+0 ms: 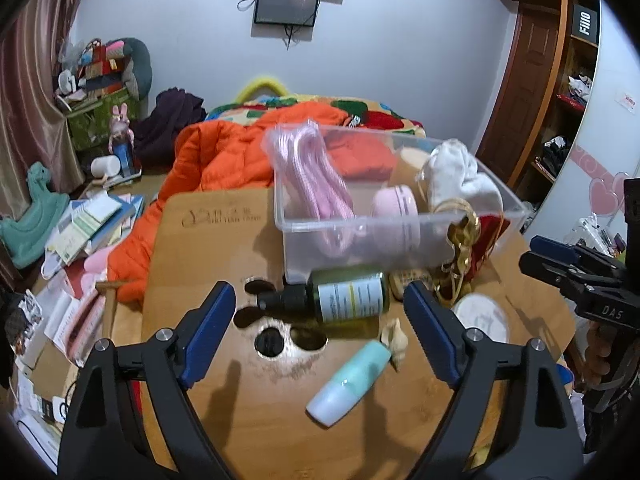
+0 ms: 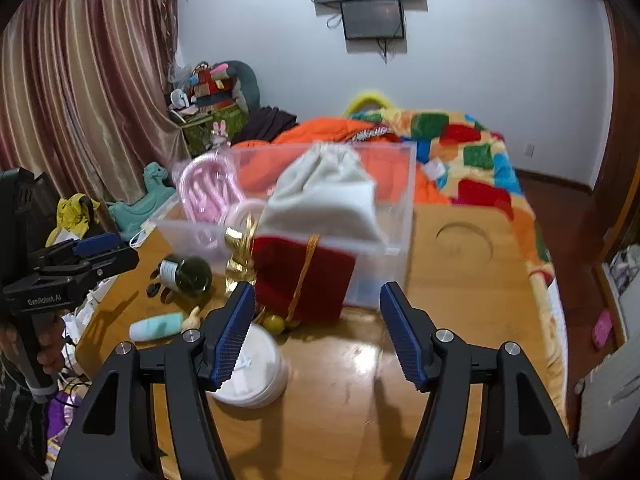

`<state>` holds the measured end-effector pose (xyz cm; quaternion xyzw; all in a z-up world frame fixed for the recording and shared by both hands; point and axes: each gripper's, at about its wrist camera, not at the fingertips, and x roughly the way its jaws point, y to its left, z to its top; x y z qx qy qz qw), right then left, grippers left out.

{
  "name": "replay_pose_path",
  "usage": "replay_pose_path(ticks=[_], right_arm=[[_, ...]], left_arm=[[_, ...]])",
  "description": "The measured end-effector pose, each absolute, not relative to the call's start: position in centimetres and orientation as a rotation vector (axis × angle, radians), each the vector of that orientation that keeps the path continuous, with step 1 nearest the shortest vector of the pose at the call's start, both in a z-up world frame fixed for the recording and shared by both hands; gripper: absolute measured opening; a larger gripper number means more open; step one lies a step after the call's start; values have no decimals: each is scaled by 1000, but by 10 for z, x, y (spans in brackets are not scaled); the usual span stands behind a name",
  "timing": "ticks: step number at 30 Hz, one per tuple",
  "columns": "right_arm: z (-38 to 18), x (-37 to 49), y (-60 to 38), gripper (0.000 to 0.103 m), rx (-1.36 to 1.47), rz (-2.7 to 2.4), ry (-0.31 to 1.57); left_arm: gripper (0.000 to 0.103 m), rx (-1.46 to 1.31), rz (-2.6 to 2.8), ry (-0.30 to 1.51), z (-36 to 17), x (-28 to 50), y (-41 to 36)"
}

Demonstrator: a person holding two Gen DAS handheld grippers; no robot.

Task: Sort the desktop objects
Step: 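Grasp the green bottle with the left tool while the right tool grasps the red velvet pouch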

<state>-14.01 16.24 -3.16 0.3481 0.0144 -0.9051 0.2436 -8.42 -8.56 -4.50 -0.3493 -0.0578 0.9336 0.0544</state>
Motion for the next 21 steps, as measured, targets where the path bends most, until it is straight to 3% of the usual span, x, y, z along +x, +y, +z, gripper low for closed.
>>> replay_pose_path(ticks=[4, 8, 21], right_arm=[[-45, -145, 155, 62, 1021, -2430, 13], [-47, -145, 146, 82, 1025, -2426, 7], [-43, -138, 121, 82, 982, -2444, 92]], left_arm=[[88, -1100, 2801, -204, -56, -87, -84], [88, -1119, 2777, -213, -62, -92, -81], [88, -1139, 2745, -221, -71, -102, -74]])
